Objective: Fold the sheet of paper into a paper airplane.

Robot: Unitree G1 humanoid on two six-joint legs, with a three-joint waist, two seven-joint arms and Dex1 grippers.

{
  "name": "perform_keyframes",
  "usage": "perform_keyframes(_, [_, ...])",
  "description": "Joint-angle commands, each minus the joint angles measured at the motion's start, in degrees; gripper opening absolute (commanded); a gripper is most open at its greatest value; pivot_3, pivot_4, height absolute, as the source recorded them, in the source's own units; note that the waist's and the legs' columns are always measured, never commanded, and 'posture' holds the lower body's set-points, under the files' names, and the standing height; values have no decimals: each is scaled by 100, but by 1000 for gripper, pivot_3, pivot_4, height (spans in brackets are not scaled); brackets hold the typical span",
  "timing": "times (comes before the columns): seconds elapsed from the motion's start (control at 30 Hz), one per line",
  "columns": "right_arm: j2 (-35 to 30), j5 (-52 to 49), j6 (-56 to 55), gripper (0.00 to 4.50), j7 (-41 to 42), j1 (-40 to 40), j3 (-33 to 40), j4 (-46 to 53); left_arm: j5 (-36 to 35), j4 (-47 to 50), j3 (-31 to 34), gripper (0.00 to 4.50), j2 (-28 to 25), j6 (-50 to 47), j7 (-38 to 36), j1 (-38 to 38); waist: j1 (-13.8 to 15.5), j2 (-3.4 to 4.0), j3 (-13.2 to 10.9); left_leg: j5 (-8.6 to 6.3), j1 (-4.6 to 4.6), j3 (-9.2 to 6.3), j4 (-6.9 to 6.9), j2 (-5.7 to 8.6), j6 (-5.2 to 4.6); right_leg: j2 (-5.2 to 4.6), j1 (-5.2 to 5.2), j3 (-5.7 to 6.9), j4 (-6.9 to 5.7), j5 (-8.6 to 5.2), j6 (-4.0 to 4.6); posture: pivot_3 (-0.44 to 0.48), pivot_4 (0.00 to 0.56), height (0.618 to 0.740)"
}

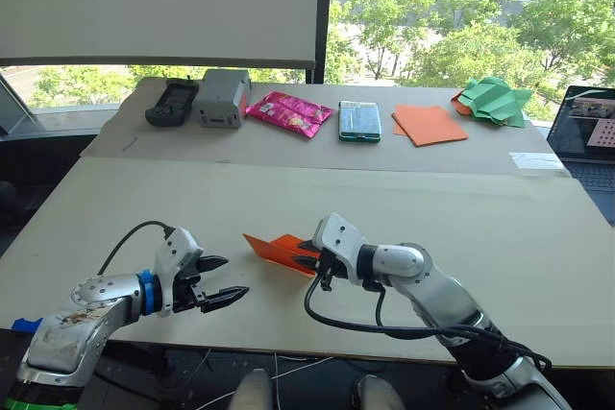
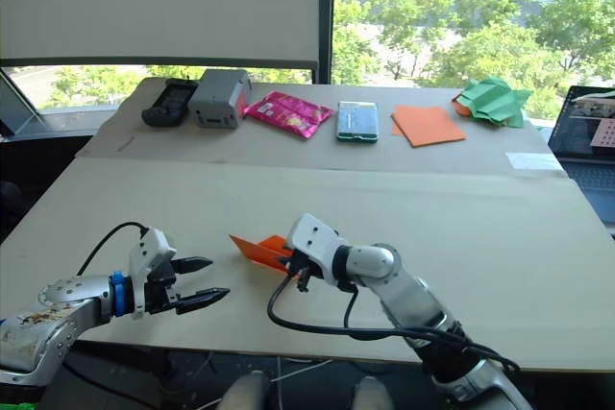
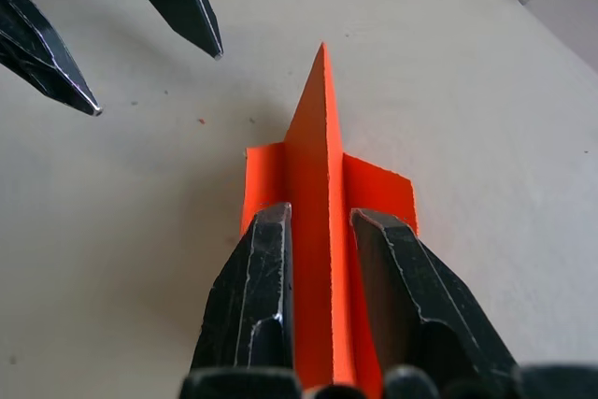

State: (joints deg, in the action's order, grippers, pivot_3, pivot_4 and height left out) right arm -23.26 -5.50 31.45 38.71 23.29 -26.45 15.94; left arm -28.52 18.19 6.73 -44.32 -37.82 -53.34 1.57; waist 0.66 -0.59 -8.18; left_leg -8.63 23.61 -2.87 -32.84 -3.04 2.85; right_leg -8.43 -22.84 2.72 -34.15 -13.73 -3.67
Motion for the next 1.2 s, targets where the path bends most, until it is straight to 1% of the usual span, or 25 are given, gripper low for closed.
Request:
perform_keyframes(0.03, [15,145,-189,1238,84,82,-56,-80,-78,197,58,4500,-70,-25,-2,22,-1,0,0,0,-6,0,0,0,0,0,5,0,0,0,0,0,150,702])
perform_keyframes(0.4, [171,299,-164,1238,148,58,-71,-553,-118,353,28,4500,-100,25,0,110,-4,0,0,0,-27,0,0,0,1,0,27,0,0,0,0,0,150,702])
perform_keyframes(0.5, [185,290,-120,457,171,62,-32,-568,-263,394,149,4500,-60,-9,11,53,-1,0,0,0,-29,0,0,0,1,0,29,0,-1,0,0,0,150,702])
perform_keyframes(0.53, [210,245,-77,82,164,53,12,-537,-274,395,158,4500,-70,-4,1,44,0,0,0,0,-29,0,0,0,1,0,30,0,-1,0,0,0,150,702])
perform_keyframes(0.73, [209,209,67,34,159,5,107,-367,-456,481,166,4500,-56,-34,9,-60,1,0,0,0,-30,0,0,0,1,0,34,0,-1,0,0,0,150,702])
perform_keyframes(0.83, [183,119,248,34,74,-118,335,-117,-487,531,133,4500,-35,-14,48,-126,7,0,0,0,-30,0,0,0,1,0,37,0,-1,0,0,0,150,702])
perform_keyframes(0.9, [187,-28,474,34,-46,-204,686,97,-520,620,129,4500,-23,-33,79,-181,7,1,0,0,-31,0,0,1,1,0,43,0,-1,0,0,0,150,702])
perform_keyframes(1.0, [244,-244,988,34,-535,-299,1676,338,-623,788,135,4500,5,-72,159,-300,15,0,-1,0,-31,0,-1,0,1,0,44,0,0,0,0,0,150,702])
perform_keyframes(1.03, [259,-155,1190,34,-953,-271,2175,259,-664,846,120,4500,36,-81,204,-376,18,0,-1,0,-30,0,-1,1,1,0,46,0,0,0,0,0,150,702])
perform_keyframes(1.07, [268,-88,1332,34,-1246,-245,2499,201,-692,883,108,4500,54,-89,238,-427,31,0,-1,0,-30,1,-1,2,1,0,48,0,1,0,0,0,150,702])
perform_keyframes(1.13, [177,154,1633,34,-1839,-266,3069,81,-680,972,52,4500,81,-73,289,-545,55,0,-1,0,-27,1,-5,4,1,0,52,-1,1,0,0,0,150,702])
perform_keyframes(1.2, [119,260,2056,34,-2260,-329,3600,71,-655,1164,-10,4500,99,-47,356,-728,73,0,-1,0,-27,3,-8,5,1,0,53,-3,2,0,0,0,150,702])
